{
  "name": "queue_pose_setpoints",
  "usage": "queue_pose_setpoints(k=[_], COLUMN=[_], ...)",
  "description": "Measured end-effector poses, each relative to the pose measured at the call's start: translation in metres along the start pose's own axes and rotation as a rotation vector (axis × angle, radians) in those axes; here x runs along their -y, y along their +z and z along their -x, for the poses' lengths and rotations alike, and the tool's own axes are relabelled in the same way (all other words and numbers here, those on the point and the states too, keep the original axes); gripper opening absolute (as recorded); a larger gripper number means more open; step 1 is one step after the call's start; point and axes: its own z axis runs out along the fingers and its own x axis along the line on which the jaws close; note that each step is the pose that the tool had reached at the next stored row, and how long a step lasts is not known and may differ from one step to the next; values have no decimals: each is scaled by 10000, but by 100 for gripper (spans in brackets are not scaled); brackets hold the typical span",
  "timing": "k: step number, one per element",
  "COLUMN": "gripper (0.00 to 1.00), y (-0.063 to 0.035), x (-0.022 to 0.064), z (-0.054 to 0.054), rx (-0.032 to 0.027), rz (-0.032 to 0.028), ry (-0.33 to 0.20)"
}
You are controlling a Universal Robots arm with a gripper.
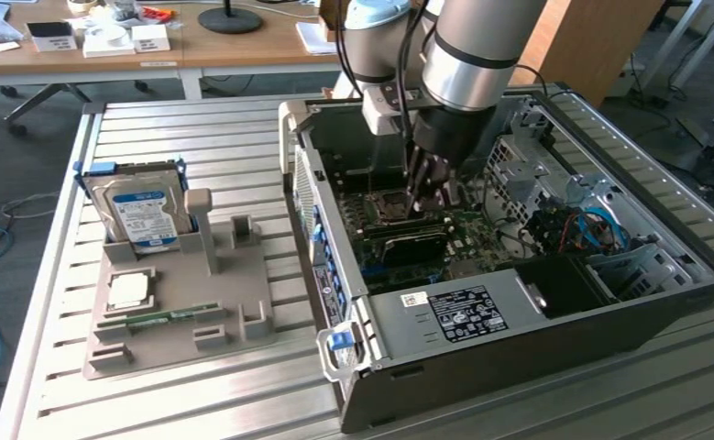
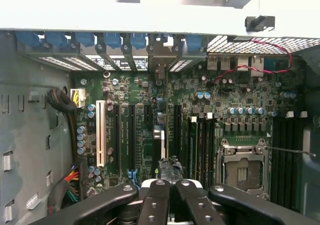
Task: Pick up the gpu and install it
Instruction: 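Press down on the gpu until it lock into place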
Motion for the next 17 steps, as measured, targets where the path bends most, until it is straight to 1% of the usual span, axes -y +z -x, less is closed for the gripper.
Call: queue_pose_setpoints(k=[5, 8, 12, 17], gripper=[11, 11, 11, 11], y=[87, 98, 121, 209], x=[2, 2, 1, 2], z=[-5, -3, 32, 43], rx=[2, 2, 3, 5], rz=[-1, 0, 1, 0], ry=[0, 1, 1, 1])
